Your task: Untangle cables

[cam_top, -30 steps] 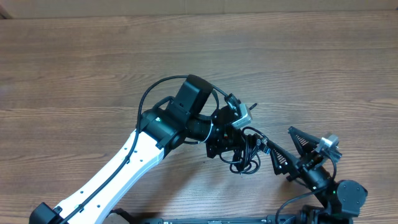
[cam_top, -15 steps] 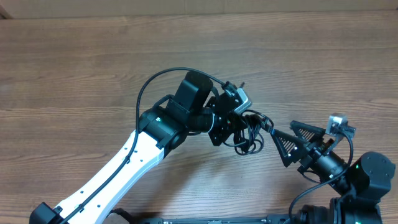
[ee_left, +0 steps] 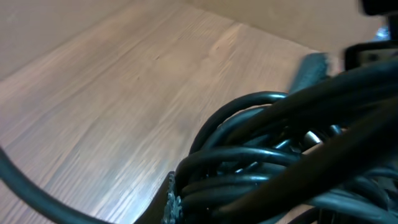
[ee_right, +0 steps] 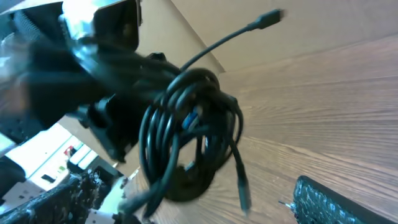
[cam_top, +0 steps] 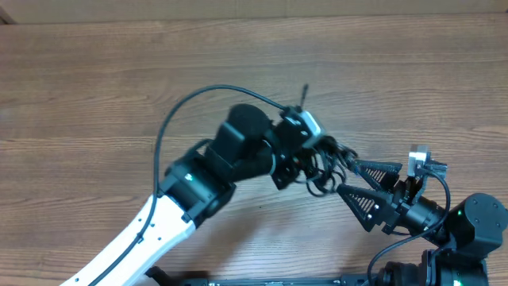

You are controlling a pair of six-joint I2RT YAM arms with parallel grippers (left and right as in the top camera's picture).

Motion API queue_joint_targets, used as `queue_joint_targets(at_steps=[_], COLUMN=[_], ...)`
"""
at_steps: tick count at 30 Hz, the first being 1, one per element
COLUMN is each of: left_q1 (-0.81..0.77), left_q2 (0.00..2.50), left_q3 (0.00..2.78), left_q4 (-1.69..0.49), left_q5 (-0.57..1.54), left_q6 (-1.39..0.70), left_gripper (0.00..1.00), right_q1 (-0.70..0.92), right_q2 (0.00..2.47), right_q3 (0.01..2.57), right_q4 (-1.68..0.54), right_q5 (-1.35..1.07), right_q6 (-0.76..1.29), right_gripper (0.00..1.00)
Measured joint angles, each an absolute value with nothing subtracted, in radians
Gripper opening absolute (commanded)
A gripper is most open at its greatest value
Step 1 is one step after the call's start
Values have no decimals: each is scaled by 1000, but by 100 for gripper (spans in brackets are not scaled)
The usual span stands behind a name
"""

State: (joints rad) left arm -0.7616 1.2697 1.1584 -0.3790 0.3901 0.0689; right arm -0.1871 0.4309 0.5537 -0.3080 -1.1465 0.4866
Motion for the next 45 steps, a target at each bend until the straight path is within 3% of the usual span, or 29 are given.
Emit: queue_joint_targets(at_steps=[4,6,7,10,13,14,15,18,31,37,45], left_q1=[-884,-921,-935,-954,-954,-954,-954,-954,-947,-944,-940], left_q2=[1270,1270,1270,1270,1270,1270,1270,1263,1054,1044,937], left_q3=[1158,1158,1158,1158,1158,1158,1158,1158,1161,1161,1161], left_q4=[-360,-358,-358,-356,-352,-352,-360,-361,-599,-606,-575], left_q5=[254,197,172,117,88,84,76,59,-21,-24,-24], left_q6=[81,85,86,89,101,104,106,99,-138,-318,-344], left_gripper=[4,4,4,4,4,13,32,100,100,100,99], right_q1=[-187,-187,-187,-187,-186,-185,-180,-180,-182,-183,-183], right_q2=[431,431,431,431,431,431,430,428,434,435,434], right_q3=[554,554,554,556,556,558,559,569,568,564,562], right_q4=[-288,-286,-286,-284,-291,-316,-343,-425,-434,-61,135], right_q5=[-1175,-1182,-1184,-1199,-1197,-1183,-1165,-1077,-964,-1170,-1209], right_q6=[513,518,522,526,528,527,523,523,523,572,788], right_gripper=[88,62,41,4,4,4,4,4,4,4,4])
